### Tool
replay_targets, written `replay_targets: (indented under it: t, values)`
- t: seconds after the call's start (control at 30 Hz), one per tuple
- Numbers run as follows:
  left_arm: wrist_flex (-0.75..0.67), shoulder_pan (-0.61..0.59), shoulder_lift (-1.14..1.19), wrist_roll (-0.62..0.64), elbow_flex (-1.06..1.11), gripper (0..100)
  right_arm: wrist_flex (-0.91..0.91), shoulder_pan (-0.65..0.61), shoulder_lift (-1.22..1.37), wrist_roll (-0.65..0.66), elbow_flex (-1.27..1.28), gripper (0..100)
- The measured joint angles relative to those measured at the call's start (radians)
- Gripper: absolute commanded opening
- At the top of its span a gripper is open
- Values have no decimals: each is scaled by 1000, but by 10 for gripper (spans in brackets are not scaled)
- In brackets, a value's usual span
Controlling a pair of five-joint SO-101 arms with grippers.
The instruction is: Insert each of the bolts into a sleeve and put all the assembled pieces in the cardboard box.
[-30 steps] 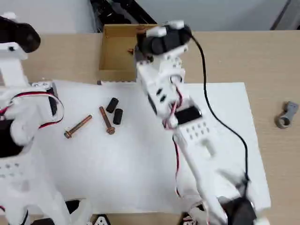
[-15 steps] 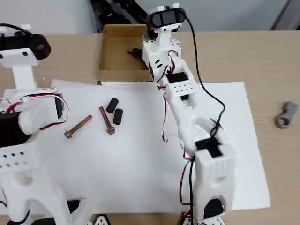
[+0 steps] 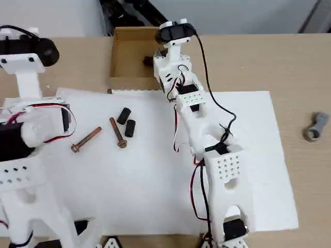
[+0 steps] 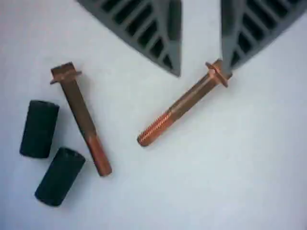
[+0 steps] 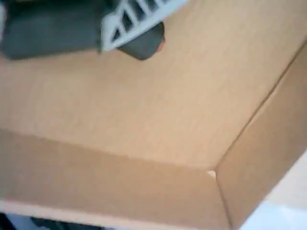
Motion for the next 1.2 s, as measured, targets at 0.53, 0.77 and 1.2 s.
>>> replay_targets:
  t: [0.53,0.77,1.2]
  values:
    - [0,0,0,-120,219,101,310,21,-258,0,-2,115]
    - [0,0,97,-298,404,101,557,26,-451,0,-2,115]
    - [-49,0,425,-546,318,101,1022,26,-721,94,-2,112]
